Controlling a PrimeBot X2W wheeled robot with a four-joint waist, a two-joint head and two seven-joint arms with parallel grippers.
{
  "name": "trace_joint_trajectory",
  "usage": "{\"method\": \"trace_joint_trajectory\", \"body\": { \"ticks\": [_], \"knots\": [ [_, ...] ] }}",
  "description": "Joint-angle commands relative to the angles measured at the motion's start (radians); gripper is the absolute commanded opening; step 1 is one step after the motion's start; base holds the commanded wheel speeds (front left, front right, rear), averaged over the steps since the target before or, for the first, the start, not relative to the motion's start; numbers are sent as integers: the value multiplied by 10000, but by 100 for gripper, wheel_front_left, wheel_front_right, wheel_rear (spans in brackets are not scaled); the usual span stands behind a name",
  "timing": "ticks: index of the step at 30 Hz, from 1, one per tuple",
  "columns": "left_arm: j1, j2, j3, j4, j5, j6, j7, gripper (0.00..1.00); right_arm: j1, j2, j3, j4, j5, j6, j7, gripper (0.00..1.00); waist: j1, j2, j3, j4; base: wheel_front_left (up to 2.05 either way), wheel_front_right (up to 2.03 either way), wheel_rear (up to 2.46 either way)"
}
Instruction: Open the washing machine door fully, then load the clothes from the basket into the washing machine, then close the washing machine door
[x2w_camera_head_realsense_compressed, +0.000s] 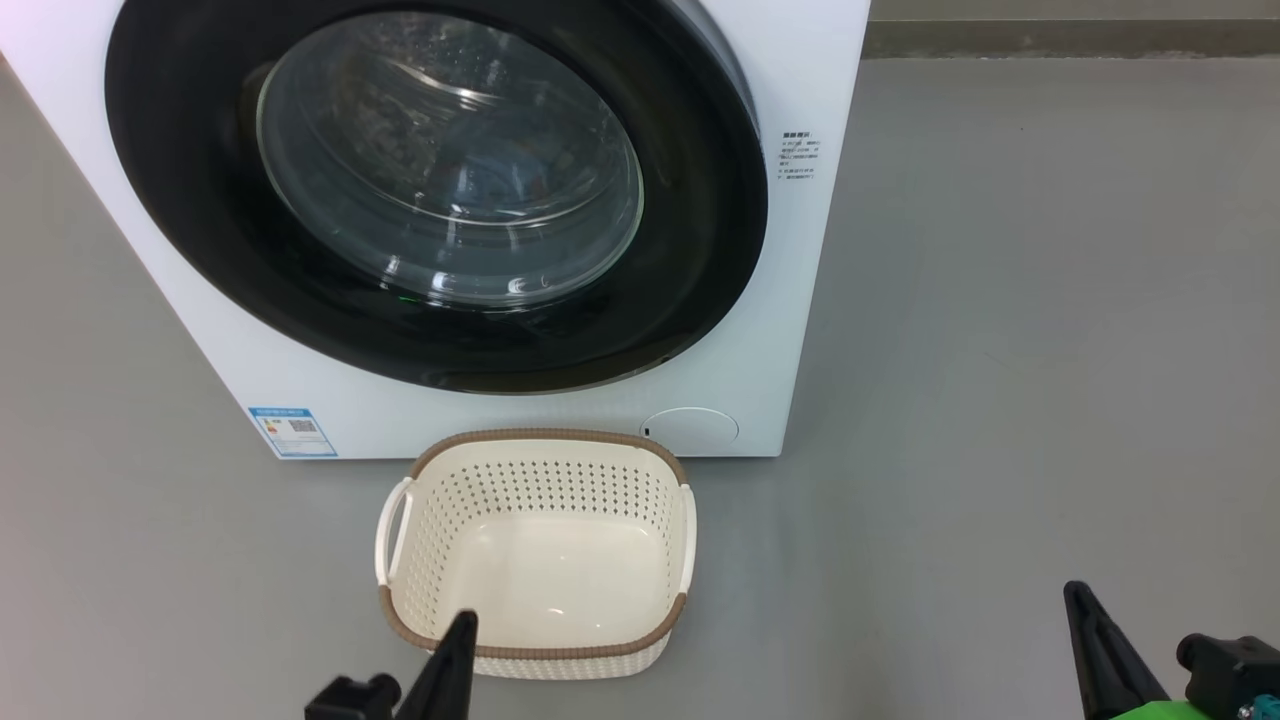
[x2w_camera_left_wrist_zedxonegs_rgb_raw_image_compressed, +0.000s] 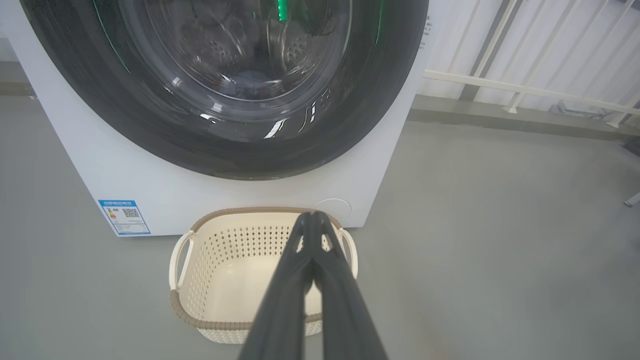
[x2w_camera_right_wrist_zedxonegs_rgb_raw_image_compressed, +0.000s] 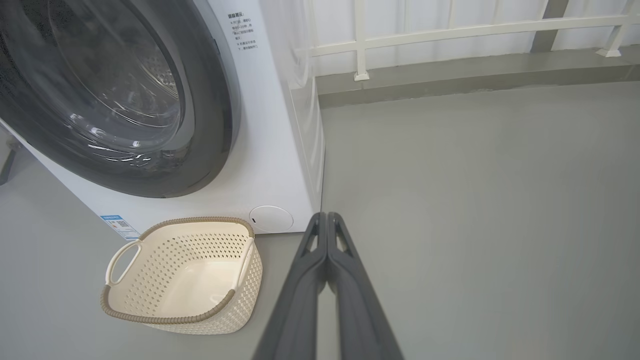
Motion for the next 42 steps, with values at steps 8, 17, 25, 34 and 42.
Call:
{"method": "trace_joint_trajectory", "body": {
  "ticks": [8, 17, 25, 34, 42],
  "knots": [
    [42, -68, 279, -1, -709, -118, 186, 0, -163, 2, 8, 199, 821, 0, 68, 0, 22, 0, -34, -62, 0, 0, 0],
    [5, -136, 642, -66, -1571, -264, 418, 0, -399, -22, 27, 384, 1823, 0, 138, 0, 0, 0, -21, -138, 0, 0, 0],
    [-19, -199, 968, -132, -2332, -393, 626, 0, -598, -42, 38, 537, 2712, 0, 205, 0, 0, 0, -31, -205, 0, 0, 0],
    [-45, -273, 1338, -209, -3188, -538, 863, 0, -819, -66, 52, 706, 3715, 0, 281, 0, -1, 0, -43, -281, 0, 0, 0],
    [-68, -340, 1670, -277, -3947, -667, 1076, 0, -1016, -87, 64, 857, 4608, -1, 349, 0, -1, 0, -53, -348, 0, 0, 0]
  ]
}}
